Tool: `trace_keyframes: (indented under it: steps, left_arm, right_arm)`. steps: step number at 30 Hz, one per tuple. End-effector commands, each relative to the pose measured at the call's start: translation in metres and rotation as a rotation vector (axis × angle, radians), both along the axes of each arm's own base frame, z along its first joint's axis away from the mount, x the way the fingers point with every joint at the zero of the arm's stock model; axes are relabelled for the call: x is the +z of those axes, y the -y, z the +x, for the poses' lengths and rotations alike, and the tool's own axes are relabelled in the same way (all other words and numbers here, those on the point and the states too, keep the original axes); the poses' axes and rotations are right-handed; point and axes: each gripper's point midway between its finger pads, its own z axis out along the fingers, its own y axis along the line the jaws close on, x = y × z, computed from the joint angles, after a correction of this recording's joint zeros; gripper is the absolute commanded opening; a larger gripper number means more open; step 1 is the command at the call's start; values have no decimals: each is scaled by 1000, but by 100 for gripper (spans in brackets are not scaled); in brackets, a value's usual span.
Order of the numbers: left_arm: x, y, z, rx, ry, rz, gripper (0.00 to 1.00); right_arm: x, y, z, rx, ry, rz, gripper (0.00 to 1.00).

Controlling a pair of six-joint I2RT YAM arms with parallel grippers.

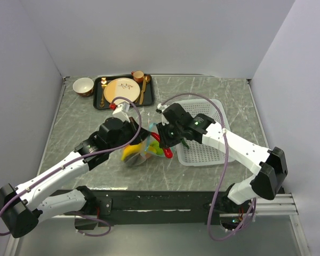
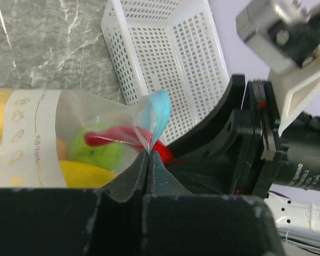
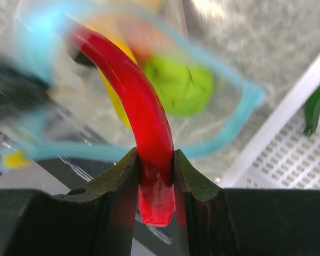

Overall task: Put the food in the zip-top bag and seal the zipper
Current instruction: Place the fake vegetable in the zipper food storage bag.

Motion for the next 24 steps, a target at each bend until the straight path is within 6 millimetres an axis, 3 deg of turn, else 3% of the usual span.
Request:
trace_keyframes:
  steps: [1,8,15,18,22,24]
  left_arm:
    - [23,11,-4,-70,63,-44,1]
    - [32,16,-5,-93,78,-69,1]
    - [35,22,-4,-109,74,-80,1]
    - [38,21,-4,-104,79,-93,1]
    - [45,19,-3,-90,92,-105,1]
    - [48,18,-2,-81,95,-109,1]
  right_arm:
    - [12,-18,18,20,59,21,27]
    - [14,-35,30,-15,75,93,30]
    - [31,-50,47,-74,124,186,33]
    - [27,-58,46,-76,98,205,36]
    - [19,-60,46,-107,86,231,54]
    - [18,-59,48,-135,92,254,57]
